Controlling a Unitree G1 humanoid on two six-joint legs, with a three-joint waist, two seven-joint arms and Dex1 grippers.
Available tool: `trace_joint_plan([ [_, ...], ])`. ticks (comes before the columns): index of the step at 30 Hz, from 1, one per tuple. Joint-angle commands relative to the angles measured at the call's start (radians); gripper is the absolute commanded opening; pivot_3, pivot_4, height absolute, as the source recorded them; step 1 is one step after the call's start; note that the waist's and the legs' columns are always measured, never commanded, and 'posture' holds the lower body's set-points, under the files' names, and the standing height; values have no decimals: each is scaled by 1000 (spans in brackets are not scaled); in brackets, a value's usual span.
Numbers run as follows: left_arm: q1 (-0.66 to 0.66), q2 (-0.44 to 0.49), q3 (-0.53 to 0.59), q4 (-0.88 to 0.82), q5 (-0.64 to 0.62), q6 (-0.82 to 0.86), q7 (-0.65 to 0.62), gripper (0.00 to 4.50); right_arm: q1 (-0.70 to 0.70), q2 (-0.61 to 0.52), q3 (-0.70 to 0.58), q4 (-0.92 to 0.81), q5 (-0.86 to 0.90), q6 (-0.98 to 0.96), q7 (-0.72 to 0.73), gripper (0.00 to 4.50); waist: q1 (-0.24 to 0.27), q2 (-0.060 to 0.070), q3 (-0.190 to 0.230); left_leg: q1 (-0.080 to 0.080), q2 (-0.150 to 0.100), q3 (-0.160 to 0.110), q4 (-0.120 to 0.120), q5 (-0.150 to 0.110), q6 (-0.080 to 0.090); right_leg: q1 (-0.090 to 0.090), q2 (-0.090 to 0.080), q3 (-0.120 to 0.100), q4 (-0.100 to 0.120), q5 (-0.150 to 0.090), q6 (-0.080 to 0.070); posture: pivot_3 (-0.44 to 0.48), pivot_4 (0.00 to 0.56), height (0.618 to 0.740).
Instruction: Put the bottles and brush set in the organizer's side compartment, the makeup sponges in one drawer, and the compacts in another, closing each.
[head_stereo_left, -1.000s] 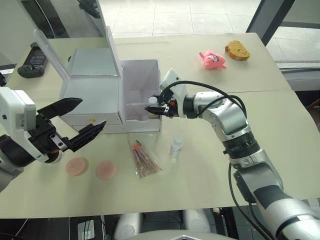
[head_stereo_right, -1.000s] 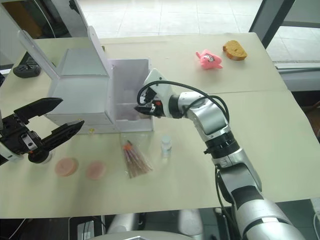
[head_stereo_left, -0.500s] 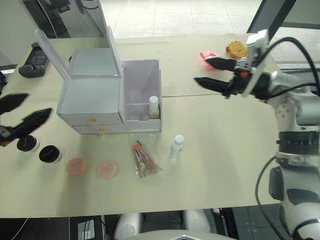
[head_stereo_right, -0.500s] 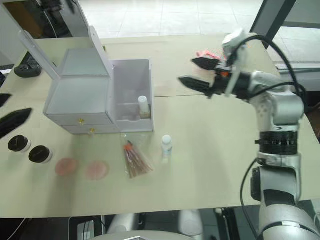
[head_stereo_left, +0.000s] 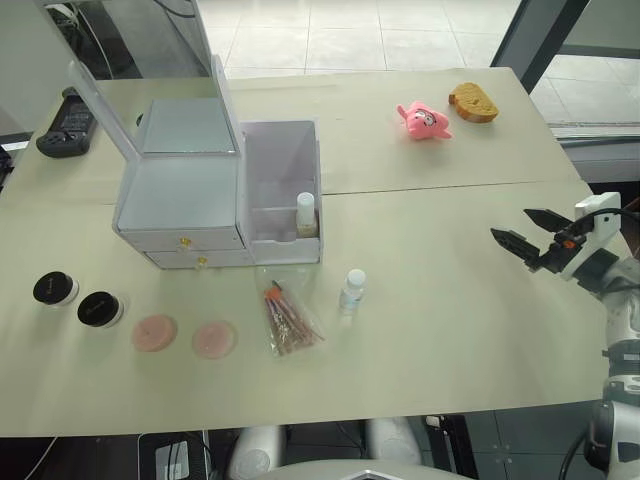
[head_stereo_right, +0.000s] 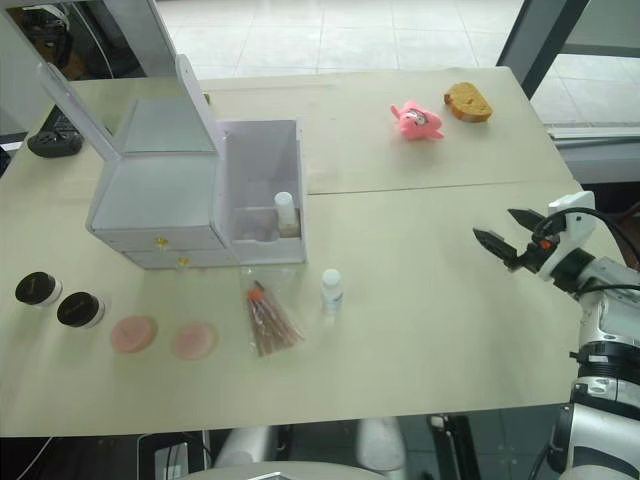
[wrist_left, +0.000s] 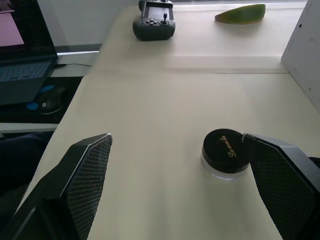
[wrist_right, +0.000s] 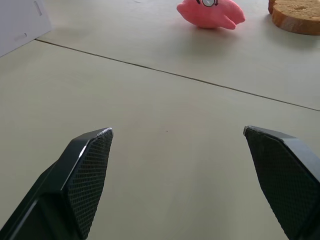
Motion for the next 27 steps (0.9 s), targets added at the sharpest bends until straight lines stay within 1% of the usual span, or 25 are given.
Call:
trace_joint_plan([
  [1, -35, 44, 6, -22, -27, -6, -29, 4500, -37, -16, -30, -37, 35, 24, -1, 4452, 2, 0, 0, 0, 0, 0, 0, 0, 0, 0, 0, 0, 0, 0, 0, 0, 150, 740],
  [5, -107, 56, -12, -138, -73, 105, -52, 4500, -73, -7, -15, -144, 99, 161, 12, 4452, 6, 0, 0, -1, 0, 0, 1, 0, 0, 0, 0, 0, 0, 0, 0, 0, 150, 740],
  [8, -112, 46, -113, -455, -152, 282, -105, 4500, -60, -27, 102, -420, 151, 378, 59, 4452, 8, 0, 0, -1, 1, -1, 1, 0, 0, 0, 0, 0, 1, 0, 0, 0, 150, 740],
  [11, -111, 51, -189, -737, -245, 435, -114, 4500, -65, -44, 160, -649, 246, 555, 80, 4452, 8, 0, 0, -3, 1, -2, 1, 0, 0, -1, 0, -1, 2, 0, 0, 0, 150, 740],
  [14, -87, 92, -288, -984, -292, 539, -149, 4500, -59, -82, 194, -826, 334, 678, 109, 4452, 9, 0, 0, -4, 1, -2, 2, 0, 0, -1, 0, 0, 2, 0, 0, 0, 150, 740],
  [15, -92, 102, -305, -1032, -311, 569, -149, 4500, -59, -90, 199, -860, 351, 702, 110, 4452, 11, 0, 0, -4, 1, -2, 2, 0, 0, -1, 0, 0, 2, 0, 0, 0, 150, 740],
  [16, -138, 105, -325, -1055, -358, 612, -124, 4500, -62, -100, 210, -905, 367, 727, 108, 4452, 14, 0, 0, -5, 1, -2, 2, 0, 0, -1, 0, 0, 1, 0, 0, 0, 150, 740],
  [18, -210, 112, -376, -1081, -380, 634, -110, 4500, -72, -103, 224, -977, 404, 780, 89, 4452, 19, 0, 0, -4, 1, -2, 2, 0, 0, -1, 0, -1, 1, 0, 0, 0, 150, 740],
  [21, -293, 118, -491, -1143, -362, 630, -130, 4500, -71, -103, 274, -1072, 398, 795, 63, 4452, 20, 0, 0, -3, 1, -2, 2, 0, 0, -1, 1, -1, 0, 0, 0, 0, 150, 740],
  [23, -348, 110, -574, -1192, -354, 626, -129, 4500, -56, -110, 324, -1114, 352, 765, 57, 4452, 20, 0, 0, -3, 1, -2, 2, 0, 0, -1, 1, -1, 0, 0, 0, 0, 150, 740],
  [25, -404, 98, -663, -1239, -341, 622, -126, 4500, -43, -99, 361, -1123, 311, 739, 36, 4452, 21, 0, 0, -3, 1, -2, 2, 0, 0, -1, 1, -1, 1, 0, 0, 0, 150, 740],
  [27, -446, 95, -724, -1253, -320, 611, -139, 4500, -39, -78, 388, -1109, 262, 691, 15, 4452, 23, 0, 0, -4, 1, -2, 3, 0, 0, -1, 1, -1, 1, 0, 0, 0, 150, 740],
])
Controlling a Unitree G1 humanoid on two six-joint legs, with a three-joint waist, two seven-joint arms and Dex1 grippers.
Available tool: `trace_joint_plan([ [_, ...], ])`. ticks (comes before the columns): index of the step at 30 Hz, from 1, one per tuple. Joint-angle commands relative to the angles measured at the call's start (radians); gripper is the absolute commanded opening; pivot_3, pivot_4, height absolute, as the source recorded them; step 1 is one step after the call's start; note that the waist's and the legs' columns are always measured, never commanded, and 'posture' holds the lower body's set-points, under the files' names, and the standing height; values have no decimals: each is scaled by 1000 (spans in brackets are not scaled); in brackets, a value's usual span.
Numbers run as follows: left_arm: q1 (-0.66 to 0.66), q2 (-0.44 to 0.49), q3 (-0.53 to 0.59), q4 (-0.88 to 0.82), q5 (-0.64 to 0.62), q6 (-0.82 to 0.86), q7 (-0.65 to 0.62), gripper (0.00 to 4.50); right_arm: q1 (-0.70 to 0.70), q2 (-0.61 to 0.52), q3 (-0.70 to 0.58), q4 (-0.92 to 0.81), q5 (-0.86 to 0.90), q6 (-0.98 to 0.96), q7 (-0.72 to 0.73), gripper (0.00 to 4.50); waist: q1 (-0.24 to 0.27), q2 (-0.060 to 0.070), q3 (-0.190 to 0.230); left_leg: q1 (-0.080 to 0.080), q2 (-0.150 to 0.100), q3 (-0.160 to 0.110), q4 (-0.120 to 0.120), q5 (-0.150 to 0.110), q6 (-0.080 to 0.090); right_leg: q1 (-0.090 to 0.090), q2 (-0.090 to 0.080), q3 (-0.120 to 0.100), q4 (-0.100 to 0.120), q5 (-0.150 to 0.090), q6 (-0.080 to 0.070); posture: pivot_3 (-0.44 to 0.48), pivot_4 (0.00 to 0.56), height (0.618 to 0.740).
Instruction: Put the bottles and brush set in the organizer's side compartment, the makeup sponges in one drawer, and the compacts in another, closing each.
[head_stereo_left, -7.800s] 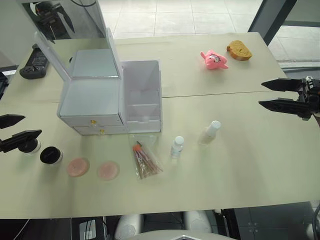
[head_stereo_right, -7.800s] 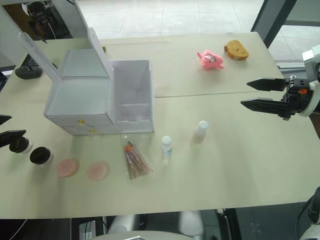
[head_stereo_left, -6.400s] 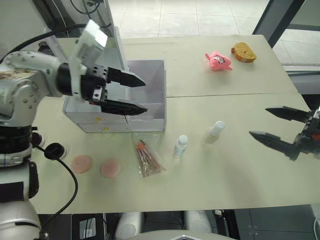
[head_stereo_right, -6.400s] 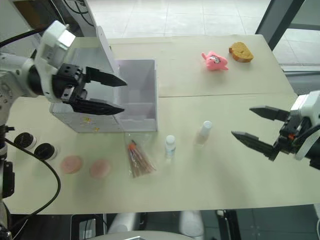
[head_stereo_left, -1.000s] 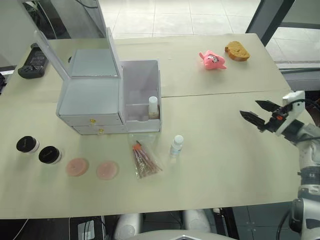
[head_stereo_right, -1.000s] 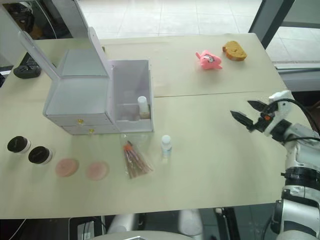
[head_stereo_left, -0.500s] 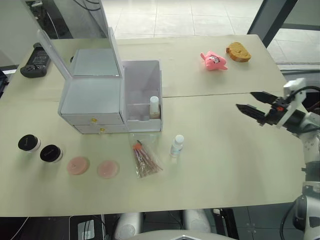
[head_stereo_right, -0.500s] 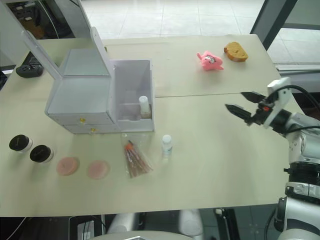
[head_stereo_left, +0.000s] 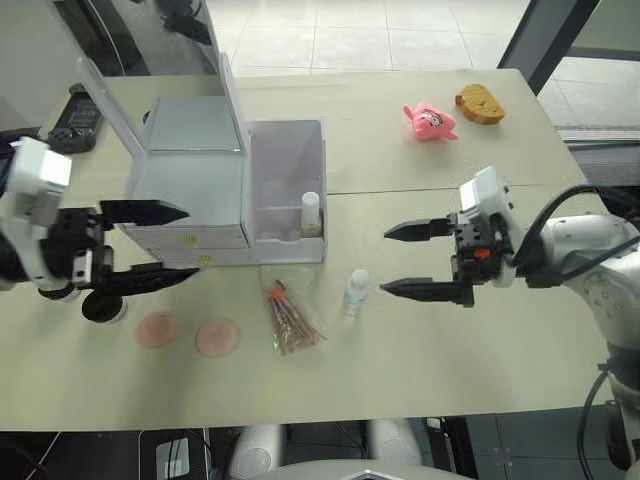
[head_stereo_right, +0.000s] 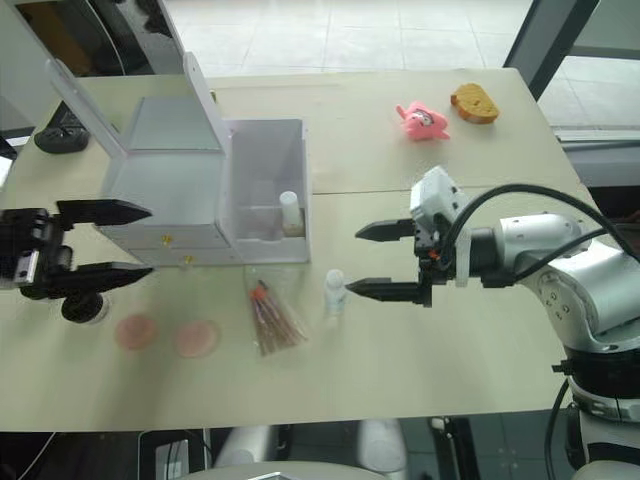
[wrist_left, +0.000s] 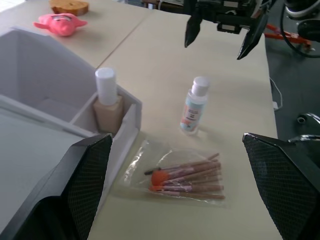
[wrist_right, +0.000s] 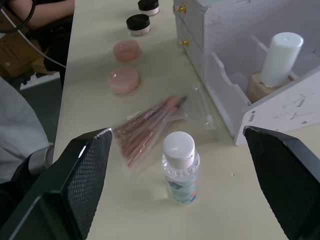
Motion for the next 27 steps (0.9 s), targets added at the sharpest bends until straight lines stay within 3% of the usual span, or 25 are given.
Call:
trace_joint_plan([
  [1, -67, -2, -85, -47, 32, -12, -20, 4500, 10, 24, 32, -7, -77, -86, -32, 4452, 0, 0, 0, 0, 0, 0, 0, 0, 0, 0, 0, 0, 0, 0, 0, 0, 150, 740],
  [3, -103, -9, -133, -60, 43, -11, -24, 4500, 24, 30, 57, 0, -106, -104, -34, 4452, 0, 0, 0, 0, 0, 0, 0, 0, 0, 0, 0, 0, 0, 0, 0, 0, 150, 740],
  [7, -129, -9, -179, -70, 55, 5, -34, 4500, 43, 42, 89, 8, -140, -122, -42, 3609, -1, 0, 0, 0, 0, 0, 0, 0, 0, 0, 0, 0, 0, 0, 0, 0, 150, 740],
  [19, -183, -65, -230, -59, 107, 9, 0, 4500, 29, 101, 115, 37, -163, -120, -51, 3609, 0, 0, 0, 0, 0, -1, 1, 0, 0, 0, 1, 0, 0, 0, 0, 0, 150, 740],
  [22, -176, -55, -224, -55, 122, 10, -9, 4500, 33, 105, 118, 41, -173, -125, -51, 3019, -1, 0, 0, 0, 0, -1, 1, 0, 0, 0, 1, 0, 0, 0, 0, 0, 150, 740],
  [27, -173, -50, -211, -47, 125, 18, -15, 4500, 49, 127, 113, 48, -180, -156, -54, 1389, 0, 0, 0, 0, 0, -1, 1, 0, 0, 0, 1, 0, 0, 0, 0, 0, 150, 740],
])
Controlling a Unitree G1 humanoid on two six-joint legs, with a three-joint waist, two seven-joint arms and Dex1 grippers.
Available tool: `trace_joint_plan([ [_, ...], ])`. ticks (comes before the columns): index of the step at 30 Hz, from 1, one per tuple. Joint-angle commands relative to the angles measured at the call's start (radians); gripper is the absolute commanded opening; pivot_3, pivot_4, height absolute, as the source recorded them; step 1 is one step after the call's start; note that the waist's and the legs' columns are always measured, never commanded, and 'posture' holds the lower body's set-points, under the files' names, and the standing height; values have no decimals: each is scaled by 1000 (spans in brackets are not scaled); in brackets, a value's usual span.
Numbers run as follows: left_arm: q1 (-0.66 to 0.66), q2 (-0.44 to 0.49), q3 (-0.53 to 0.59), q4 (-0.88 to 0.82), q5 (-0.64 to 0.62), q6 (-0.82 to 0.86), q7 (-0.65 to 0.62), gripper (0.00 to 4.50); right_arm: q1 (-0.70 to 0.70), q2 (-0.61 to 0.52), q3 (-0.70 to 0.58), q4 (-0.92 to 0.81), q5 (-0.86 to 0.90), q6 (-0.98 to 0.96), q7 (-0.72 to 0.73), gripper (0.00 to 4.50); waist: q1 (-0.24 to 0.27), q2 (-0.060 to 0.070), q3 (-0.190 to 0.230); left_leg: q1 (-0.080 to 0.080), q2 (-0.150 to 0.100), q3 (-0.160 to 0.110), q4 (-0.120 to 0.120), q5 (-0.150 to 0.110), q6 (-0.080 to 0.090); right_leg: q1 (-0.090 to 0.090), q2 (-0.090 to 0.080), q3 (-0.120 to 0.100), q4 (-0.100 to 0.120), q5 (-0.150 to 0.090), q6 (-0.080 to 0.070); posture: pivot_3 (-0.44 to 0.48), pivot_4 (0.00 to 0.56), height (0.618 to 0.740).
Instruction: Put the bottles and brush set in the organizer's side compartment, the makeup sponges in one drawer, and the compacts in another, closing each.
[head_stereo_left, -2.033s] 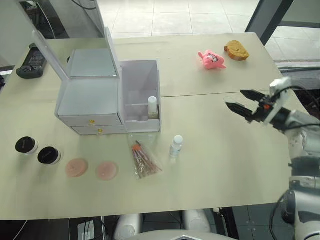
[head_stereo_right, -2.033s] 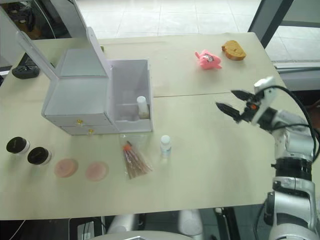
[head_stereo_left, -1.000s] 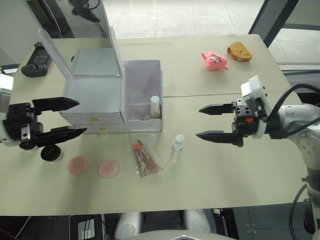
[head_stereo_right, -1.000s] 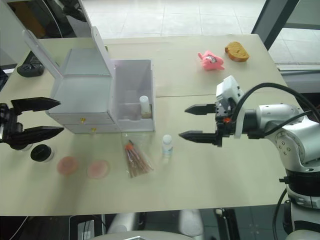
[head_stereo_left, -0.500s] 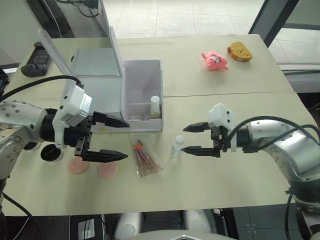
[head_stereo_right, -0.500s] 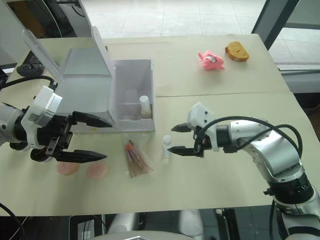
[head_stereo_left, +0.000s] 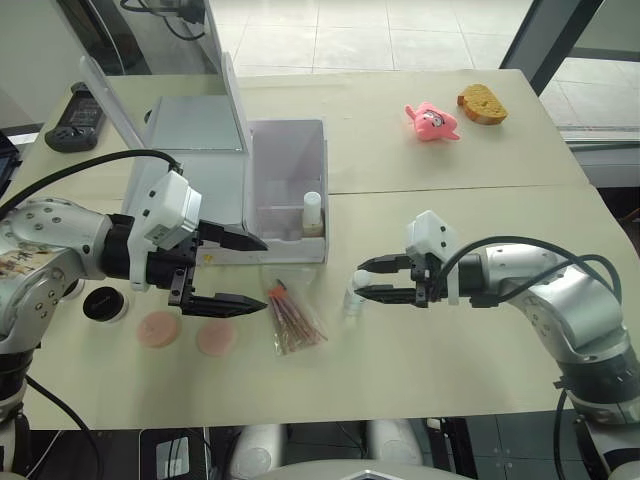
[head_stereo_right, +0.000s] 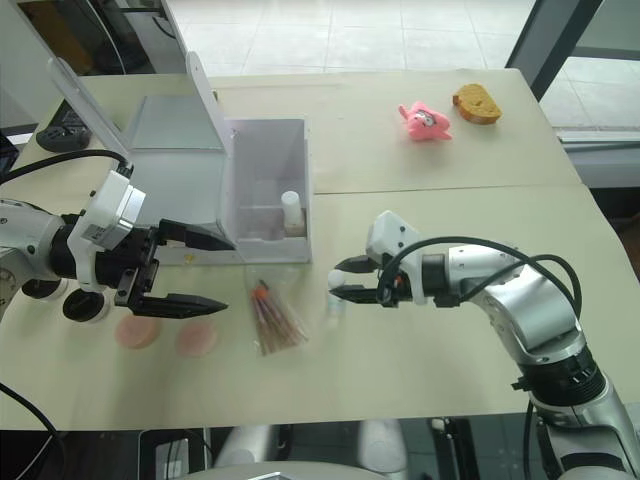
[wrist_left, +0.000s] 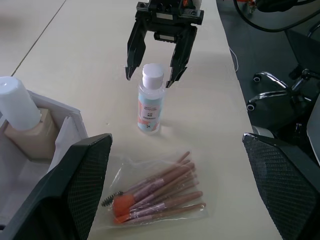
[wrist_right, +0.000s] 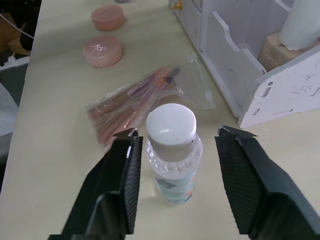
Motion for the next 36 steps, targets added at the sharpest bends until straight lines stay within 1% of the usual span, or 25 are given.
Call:
trace_joint_plan([
  [1, 0, 19, 40, 7, 1, 3, -8, 4500, 6, 15, -13, -7, -6, -50, 1, 1181, 1, 0, 0, 0, 0, 0, 0, 0, 0, 0, 0, 0, 0, 0, 0, 0, 150, 740],
  [5, 30, 39, 76, 43, 21, -11, -23, 4500, 6, 25, -29, -8, 6, -61, 8, 1181, -1, 0, 0, 0, 0, 0, 0, 0, 0, 0, 0, 0, 0, 0, 0, 0, 150, 740],
  [8, 72, 47, 138, 72, 16, -14, -22, 4500, -34, 30, -49, -12, 37, -43, 15, 1181, -3, 0, 0, 0, 0, 0, 0, 0, 0, -1, 0, 0, 0, 0, 0, 0, 150, 740],
  [13, 212, 39, 289, 65, 19, -6, -1, 4500, -230, 85, -67, 33, 128, 19, 31, 1181, -10, 0, 0, 1, 0, 0, -1, 0, 0, -1, 1, 0, 0, 0, 0, 0, 150, 740],
  [17, 344, 12, 417, 13, 23, -1, 39, 4500, -431, 168, -26, 165, 118, 48, 27, 1181, -9, 0, 0, 1, 1, -2, -1, 0, 0, -1, 1, 0, 0, 0, 0, 0, 150, 740],
  [20, 398, -23, 487, -52, -13, 27, 96, 4500, -538, 239, 36, 283, 41, 17, 11, 1181, -7, 0, 0, 1, 1, -2, -1, 0, 0, -2, 1, 0, 0, 0, 0, 0, 150, 740],
  [24, 472, -56, 551, -131, -35, 51, 141, 4500, -616, 332, 94, 425, -51, -73, 8, 1181, -1, 0, 0, 0, 1, -2, -1, 0, -1, -2, 1, 0, 1, 0, -1, 0, 150, 740],
  [26, 513, -62, 578, -158, -35, 56, 150, 4500, -632, 367, 147, 494, -120, -147, 25, 1181, -7, 0, 0, 0, 1, -2, -1, 1, -1, -2, 1, 0, 1, 1, -1, 0, 150, 740],
  [29, 547, -63, 613, -178, -38, 62, 162, 4500, -652, 409, 183, 586, -188, -224, 40, 1181, -7, 0, 0, 0, 1, -2, -2, 1, -2, -5, 1, 1, 1, 1, -1, 0, 150, 740],
  [32, 576, -69, 649, -205, -50, 77, 177, 4500, -674, 441, 191, 666, -229, -271, 56, 1181, -8, 0, 0, -1, 1, -2, -2, 2, -3, -6, 1, 1, 1, 1, -2, 0, 150, 740],
  [36, 622, -69, 663, -253, -58, 84, 193, 4500, -695, 475, 210, 761, -288, -315, 76, 1181, -10, 0, 0, -1, 1, -2, -3, 2, -3, -6, 2, 1, 1, 1, -2, 0, 150, 740],
])
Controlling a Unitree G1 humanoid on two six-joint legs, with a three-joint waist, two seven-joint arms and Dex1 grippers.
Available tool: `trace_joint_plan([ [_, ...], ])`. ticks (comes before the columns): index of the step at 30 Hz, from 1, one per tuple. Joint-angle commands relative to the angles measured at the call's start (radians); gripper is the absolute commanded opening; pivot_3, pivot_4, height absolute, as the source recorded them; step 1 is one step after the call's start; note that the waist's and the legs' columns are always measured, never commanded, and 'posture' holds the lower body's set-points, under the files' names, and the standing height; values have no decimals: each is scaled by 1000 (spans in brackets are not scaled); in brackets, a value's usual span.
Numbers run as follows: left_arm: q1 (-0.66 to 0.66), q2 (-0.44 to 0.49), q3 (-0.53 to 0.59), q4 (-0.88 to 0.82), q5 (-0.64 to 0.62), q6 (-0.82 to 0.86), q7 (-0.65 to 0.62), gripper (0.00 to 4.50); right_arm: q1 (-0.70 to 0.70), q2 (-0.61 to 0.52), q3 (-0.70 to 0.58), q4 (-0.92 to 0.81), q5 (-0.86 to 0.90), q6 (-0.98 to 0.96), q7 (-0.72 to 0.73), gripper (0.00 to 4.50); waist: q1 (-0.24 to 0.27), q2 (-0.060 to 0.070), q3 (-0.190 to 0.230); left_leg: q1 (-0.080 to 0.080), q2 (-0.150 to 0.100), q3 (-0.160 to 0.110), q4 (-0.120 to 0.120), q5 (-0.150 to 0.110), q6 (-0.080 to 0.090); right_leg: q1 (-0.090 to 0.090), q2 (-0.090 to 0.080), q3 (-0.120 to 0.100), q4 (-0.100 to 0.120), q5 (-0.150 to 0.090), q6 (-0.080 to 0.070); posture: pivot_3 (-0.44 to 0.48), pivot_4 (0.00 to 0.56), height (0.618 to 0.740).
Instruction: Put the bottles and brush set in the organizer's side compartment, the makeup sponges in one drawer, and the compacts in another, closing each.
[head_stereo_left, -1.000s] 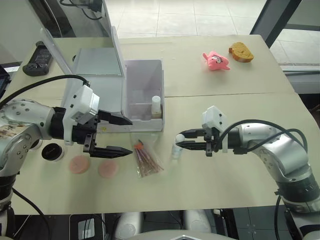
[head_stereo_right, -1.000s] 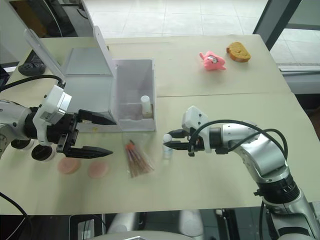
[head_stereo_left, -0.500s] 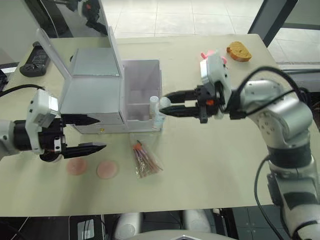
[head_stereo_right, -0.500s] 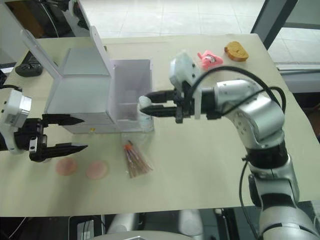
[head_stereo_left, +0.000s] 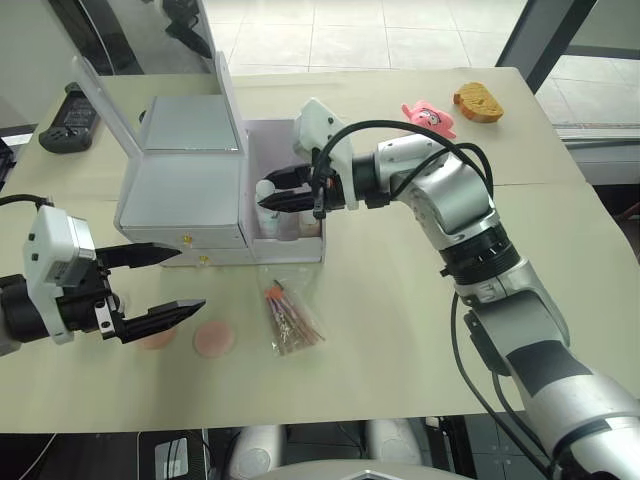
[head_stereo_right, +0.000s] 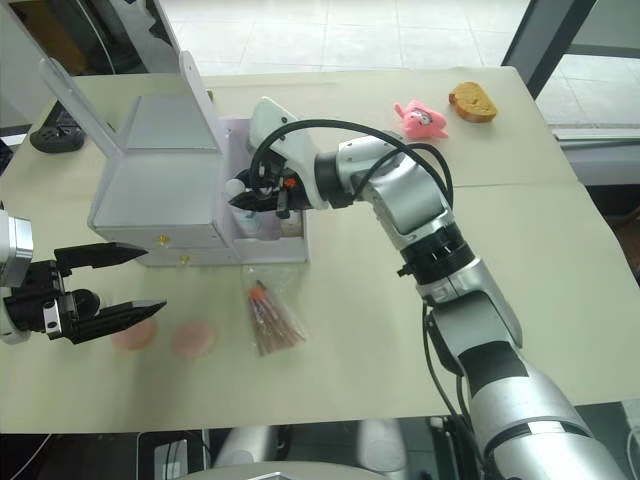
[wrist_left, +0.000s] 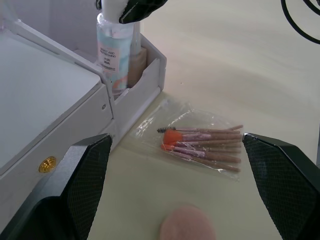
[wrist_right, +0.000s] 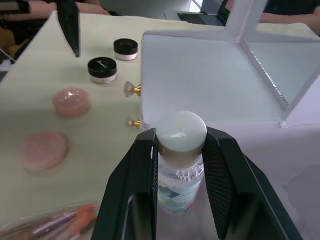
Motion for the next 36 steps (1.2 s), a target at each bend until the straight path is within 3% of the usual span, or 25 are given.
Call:
trace_joint_plan([
  [1, 4, 0, 36, -44, -31, 12, 24, 4500, -28, 25, 10, 53, -48, -59, 18, 1181, 0, 0, 0, 0, 0, 0, 0, 0, 0, 0, 0, 0, 0, 0, 0, 0, 150, 740],
  [9, -2, 8, 27, -41, -45, 12, 46, 4500, -66, 78, 7, 165, -125, -109, 30, 1181, -13, 0, 0, -3, 0, 0, -1, 5, -9, -6, 0, 1, 9, 0, 0, 0, 150, 740],
  [12, -2, 16, 32, -31, -53, 17, 43, 4500, -77, 100, -6, 197, -129, -122, 37, 1913, -19, 0, 0, -3, 0, 0, -2, 5, -9, -9, 0, 1, 13, 0, 0, 0, 150, 740],
  [19, 8, 15, 58, -12, -55, 9, 37, 4500, -107, 88, -63, 176, -99, -105, 79, 4331, -19, 0, 0, -3, 0, 0, -2, 5, -9, -9, 0, 1, 13, 0, 0, 0, 150, 740],
  [20, 9, 9, 65, -7, -56, 6, 39, 4500, -113, 83, -84, 165, -81, -92, 87, 4485, -18, 0, 0, -3, 0, 0, -2, 5, -9, -9, 0, 1, 13, 0, 0, 0, 150, 740],
  [24, 8, -61, 116, 37, -71, -20, 68, 4500, -105, 33, -210, 113, 36, -63, 142, 4485, -17, 0, 0, -4, 0, 0, -2, 5, -9, -9, 0, 1, 13, 0, 0, 0, 150, 740],
  [27, 20, -120, 225, 156, -115, -2, 82, 4500, -57, -73, -282, 105, 68, -79, 190, 4485, -13, 0, 0, -4, 0, 0, -2, 5, -9, -9, 0, 1, 13, 0, 0, 0, 150, 740],
  [31, 113, -124, 338, 422, 45, -179, 3, 4500, 55, -248, -394, 110, 101, -89, 218, 4485, -10, -1, 0, -4, 0, 1, -2, 2, -3, -8, 0, 1, 11, 0, 0, 0, 150, 740],
  [36, 119, -69, 368, 816, 204, -449, -40, 4500, 240, -400, -496, 138, 94, -135, 181, 4485, -12, -1, 0, -3, 1, 3, -3, 1, -3, -8, 0, 1, 6, -1, -2, 0, 150, 740],
])
